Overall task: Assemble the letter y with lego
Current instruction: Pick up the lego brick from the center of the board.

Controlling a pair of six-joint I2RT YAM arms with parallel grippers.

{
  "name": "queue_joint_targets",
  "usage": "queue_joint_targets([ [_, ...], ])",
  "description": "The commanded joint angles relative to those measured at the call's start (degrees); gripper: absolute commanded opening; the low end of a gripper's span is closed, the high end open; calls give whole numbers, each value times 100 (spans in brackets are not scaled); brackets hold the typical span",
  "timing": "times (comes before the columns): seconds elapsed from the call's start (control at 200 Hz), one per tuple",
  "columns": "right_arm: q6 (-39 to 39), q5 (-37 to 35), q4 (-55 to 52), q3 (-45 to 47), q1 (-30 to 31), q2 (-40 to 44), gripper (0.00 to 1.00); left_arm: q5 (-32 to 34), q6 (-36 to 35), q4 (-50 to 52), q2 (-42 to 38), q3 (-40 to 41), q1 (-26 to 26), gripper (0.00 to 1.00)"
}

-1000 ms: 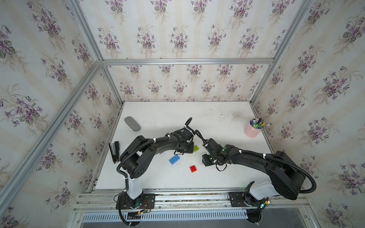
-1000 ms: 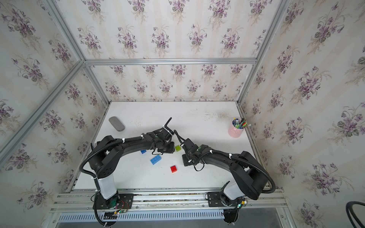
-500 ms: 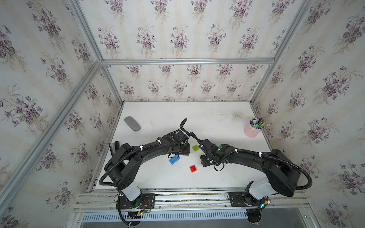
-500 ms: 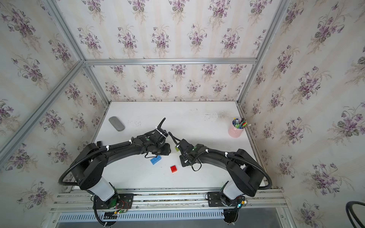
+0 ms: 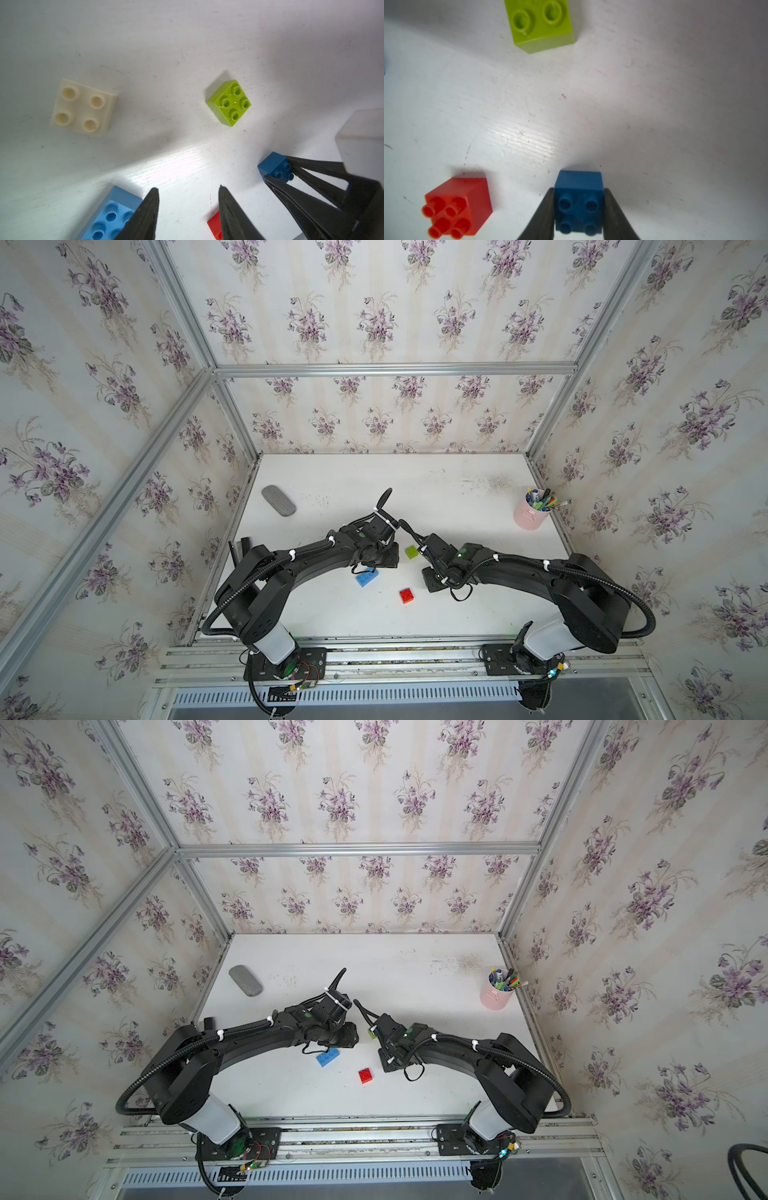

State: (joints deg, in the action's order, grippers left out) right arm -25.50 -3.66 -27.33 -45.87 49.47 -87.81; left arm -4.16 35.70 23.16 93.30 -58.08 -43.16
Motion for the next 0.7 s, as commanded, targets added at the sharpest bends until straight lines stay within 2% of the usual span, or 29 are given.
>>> queue_joint_targets([
  [0.0,-19,-23,-123,-28,8,-43,30,17,90,49,-65,25,5,50],
  [0.11,19,-75,-165,-107,18,1,26,-13,81,43,-179,51,5,50],
  [0.37,540,-262,-323,-712,-100,-86,26,-132,41,40,-670,309,13,54],
  [0.395,604,-249,-332,-768,-134,-118,26,-137,54,40,-732,354,15,58],
  [0.695,1333,15,-410,-1506,-505,-597,26,-436,151,-156,-1624,1026,136,66],
])
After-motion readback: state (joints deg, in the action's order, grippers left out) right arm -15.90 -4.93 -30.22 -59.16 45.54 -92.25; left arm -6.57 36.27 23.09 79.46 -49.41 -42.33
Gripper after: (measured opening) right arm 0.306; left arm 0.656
